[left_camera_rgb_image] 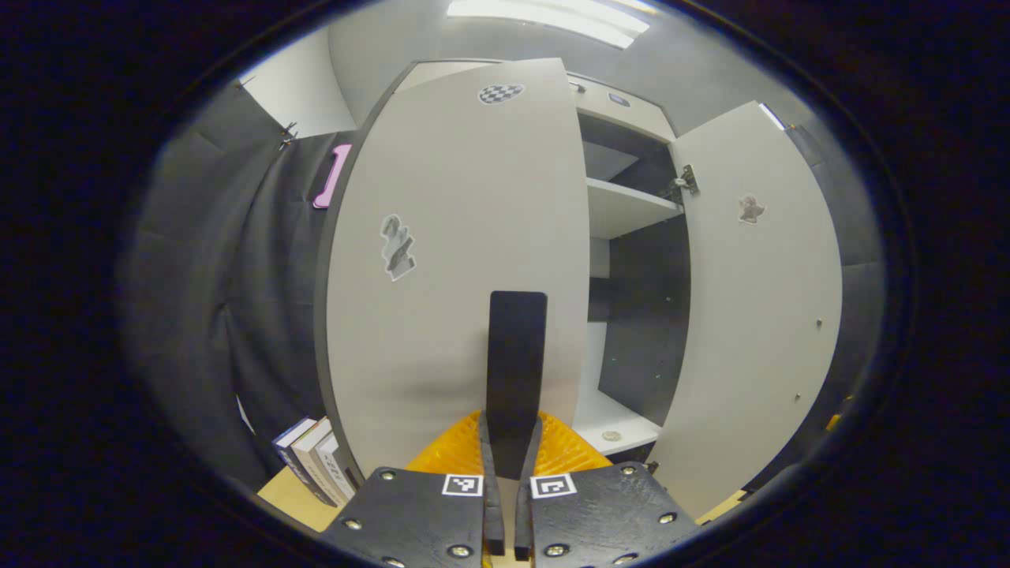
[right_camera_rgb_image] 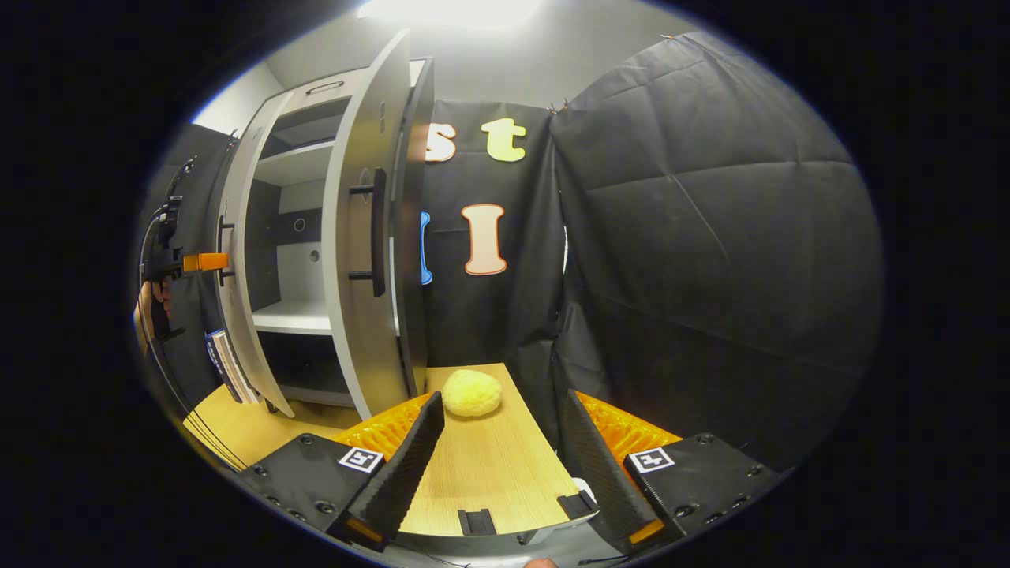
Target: Open the right door of the double-door shoe cabinet with the right hand, and open the left door with the left hand.
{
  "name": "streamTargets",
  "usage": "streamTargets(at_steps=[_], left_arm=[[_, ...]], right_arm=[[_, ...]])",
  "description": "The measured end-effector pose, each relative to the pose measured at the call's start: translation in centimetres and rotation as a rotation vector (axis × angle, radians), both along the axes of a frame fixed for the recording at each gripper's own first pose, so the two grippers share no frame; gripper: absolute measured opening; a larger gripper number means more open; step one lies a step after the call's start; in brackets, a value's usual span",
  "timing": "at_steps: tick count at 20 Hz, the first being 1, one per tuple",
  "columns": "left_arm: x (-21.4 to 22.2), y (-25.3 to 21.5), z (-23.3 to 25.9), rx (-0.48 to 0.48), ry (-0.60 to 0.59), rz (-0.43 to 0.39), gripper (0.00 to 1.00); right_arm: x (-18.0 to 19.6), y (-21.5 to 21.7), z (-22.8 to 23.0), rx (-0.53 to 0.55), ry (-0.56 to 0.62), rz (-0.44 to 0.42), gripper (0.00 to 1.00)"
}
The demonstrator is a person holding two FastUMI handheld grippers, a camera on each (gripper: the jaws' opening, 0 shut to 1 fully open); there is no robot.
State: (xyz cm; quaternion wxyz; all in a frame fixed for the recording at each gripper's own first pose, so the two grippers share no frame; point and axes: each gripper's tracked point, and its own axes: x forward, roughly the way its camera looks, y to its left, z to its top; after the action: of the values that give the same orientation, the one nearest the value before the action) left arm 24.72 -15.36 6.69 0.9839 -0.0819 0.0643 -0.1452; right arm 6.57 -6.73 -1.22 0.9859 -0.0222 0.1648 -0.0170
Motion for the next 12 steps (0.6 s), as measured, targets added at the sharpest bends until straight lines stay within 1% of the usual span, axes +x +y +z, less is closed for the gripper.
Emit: streamTargets(at_steps=[5,6,7,9,10,11,12], left_arm=[[-1.8,2.0,-0.1,0.008,0.001,-0.007,0.07],[-2.0,2.3,0.1,0.0,-0.002,-0.002,0.07],[-2.2,2.6,0.2,0.002,0.0,0.004,0.09],[-2.7,3.4,0.3,0.026,-0.008,0.015,0.06],[-2.8,4.0,0.3,0.039,-0.019,0.022,0.08],[-2.6,4.7,0.0,0.062,-0.006,0.023,0.04],[-3.5,5.8,0.2,0.045,-0.01,0.037,0.04]], right_arm=[[0.4,1.0,0.2,0.017,-0.01,0.022,0.96],[0.4,1.1,0.2,0.017,-0.012,0.025,0.96],[0.5,1.2,0.2,0.015,-0.011,0.029,0.96],[0.6,1.4,0.1,0.01,-0.009,0.036,0.96],[0.5,1.4,0.2,0.01,-0.009,0.038,0.96],[0.5,1.6,0.1,0.011,-0.008,0.043,0.96],[0.6,1.9,0.1,0.014,-0.005,0.05,0.97]])
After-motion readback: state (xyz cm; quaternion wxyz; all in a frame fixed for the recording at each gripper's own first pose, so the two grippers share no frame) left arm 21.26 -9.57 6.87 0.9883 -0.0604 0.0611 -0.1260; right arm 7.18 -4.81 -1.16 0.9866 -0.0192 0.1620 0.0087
